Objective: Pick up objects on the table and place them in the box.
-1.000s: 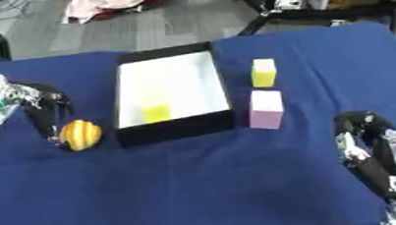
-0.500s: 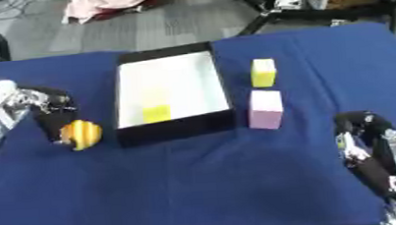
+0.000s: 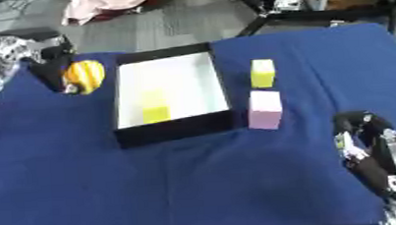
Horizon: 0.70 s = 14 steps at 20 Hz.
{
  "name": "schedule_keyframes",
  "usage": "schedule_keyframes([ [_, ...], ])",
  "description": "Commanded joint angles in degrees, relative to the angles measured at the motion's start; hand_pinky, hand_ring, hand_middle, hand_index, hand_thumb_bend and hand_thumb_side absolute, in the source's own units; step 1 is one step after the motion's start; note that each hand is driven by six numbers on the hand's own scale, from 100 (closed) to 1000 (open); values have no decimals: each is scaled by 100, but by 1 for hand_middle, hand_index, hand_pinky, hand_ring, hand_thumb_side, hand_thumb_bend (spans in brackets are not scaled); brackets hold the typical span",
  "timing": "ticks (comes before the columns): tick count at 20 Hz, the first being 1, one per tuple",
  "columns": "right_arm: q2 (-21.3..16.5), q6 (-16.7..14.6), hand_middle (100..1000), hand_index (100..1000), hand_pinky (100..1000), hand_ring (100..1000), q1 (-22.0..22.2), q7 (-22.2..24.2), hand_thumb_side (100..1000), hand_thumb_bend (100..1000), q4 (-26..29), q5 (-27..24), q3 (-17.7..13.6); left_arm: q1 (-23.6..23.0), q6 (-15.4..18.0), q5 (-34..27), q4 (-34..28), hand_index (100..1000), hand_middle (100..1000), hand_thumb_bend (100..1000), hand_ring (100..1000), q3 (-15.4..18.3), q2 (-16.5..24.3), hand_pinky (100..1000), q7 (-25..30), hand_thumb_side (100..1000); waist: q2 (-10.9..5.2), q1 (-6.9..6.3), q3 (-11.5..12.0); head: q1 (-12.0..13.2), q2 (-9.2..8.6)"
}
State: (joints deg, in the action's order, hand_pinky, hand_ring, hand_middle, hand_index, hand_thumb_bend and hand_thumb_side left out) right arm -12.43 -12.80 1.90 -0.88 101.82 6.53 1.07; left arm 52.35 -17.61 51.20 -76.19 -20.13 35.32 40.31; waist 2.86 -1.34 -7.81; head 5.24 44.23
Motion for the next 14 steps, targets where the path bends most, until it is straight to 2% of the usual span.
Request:
schedule_keyframes([
  [1, -77, -10, 629, 634, 736, 735, -31, -2, 491, 100, 31, -3, -15, 412, -74, 473, 227, 599, 392, 440, 459, 110, -405, 679, -233, 223, -173, 19, -25, 24, -11],
  [4, -50, -11, 628, 633, 736, 735, -42, 11, 493, 100, 27, -19, -2, 678, -57, 924, 1003, 620, 412, 459, 474, 99, -1153, 696, -494, 228, -162, 48, -78, 61, -11],
  [7, -13, -15, 628, 634, 736, 735, -72, 40, 491, 100, 27, -42, 28, 765, -124, 1327, 1745, 641, 435, 494, 483, 273, -1818, 708, -1040, 242, -143, 93, -146, 117, -11],
  [9, 11, -17, 628, 634, 736, 734, -97, 57, 491, 100, 27, -59, 40, 778, -195, 1555, 2160, 695, 488, 617, 514, 381, -2114, 724, -1486, 320, -134, 119, -188, 150, -11],
  [11, 23, -13, 628, 634, 736, 734, -112, 57, 493, 100, 25, -71, 36, 758, -295, 1746, 2438, 799, 611, 817, 625, 434, -2267, 785, -1892, 431, -128, 126, -210, 163, -11],
  [12, 27, -11, 627, 634, 736, 734, -116, 53, 493, 100, 23, -73, 31, 737, -362, 1824, 2523, 858, 700, 946, 707, 439, -2303, 818, -2050, 518, -125, 125, -213, 166, -11],
  [13, 30, -8, 627, 634, 736, 734, -119, 51, 494, 100, 20, -73, 28, 712, -439, 1874, 2567, 875, 733, 991, 736, 450, -2311, 825, -2180, 587, -123, 123, -211, 168, -11],
  [14, 32, -6, 627, 634, 736, 734, -121, 51, 494, 100, 17, -72, 27, 686, -520, 1883, 2564, 879, 741, 1000, 741, 462, -2301, 827, -2301, 603, -121, 121, -209, 168, -11],
])
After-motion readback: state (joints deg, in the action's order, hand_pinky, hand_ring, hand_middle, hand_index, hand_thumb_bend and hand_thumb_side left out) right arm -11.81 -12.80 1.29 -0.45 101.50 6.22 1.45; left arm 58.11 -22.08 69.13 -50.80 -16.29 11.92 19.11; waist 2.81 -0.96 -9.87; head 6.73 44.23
